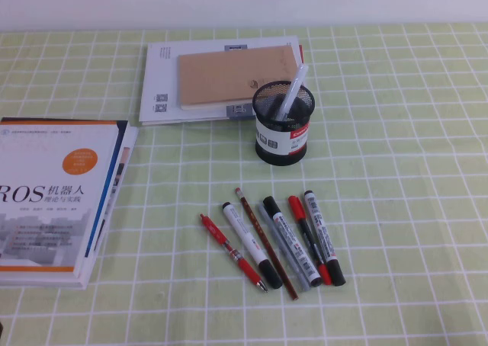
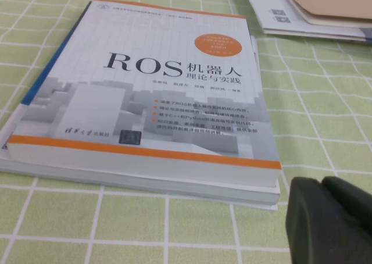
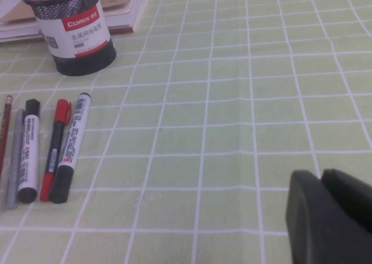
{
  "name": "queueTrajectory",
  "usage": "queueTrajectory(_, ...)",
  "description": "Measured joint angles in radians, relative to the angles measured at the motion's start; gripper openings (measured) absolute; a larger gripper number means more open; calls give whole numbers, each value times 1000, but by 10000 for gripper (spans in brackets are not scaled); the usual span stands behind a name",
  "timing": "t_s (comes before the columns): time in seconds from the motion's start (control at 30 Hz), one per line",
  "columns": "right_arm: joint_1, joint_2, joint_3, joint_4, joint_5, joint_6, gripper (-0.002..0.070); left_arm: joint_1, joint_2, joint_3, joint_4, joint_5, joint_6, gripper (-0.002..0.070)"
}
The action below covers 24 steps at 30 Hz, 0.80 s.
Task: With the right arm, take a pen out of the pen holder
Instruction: 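Take a marker out of the pen holder and lay it on the table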
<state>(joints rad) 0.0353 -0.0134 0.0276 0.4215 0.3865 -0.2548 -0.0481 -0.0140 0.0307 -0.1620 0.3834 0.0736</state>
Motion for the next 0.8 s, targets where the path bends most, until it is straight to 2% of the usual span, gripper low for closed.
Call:
queueTrajectory(0.5,0,0,0,93,-20,0,-12,0,0,0,0,0,0,-8)
queueTrajectory(0.8,0,0,0,288,-153,0,-12,0,0,0,0,0,0,-8)
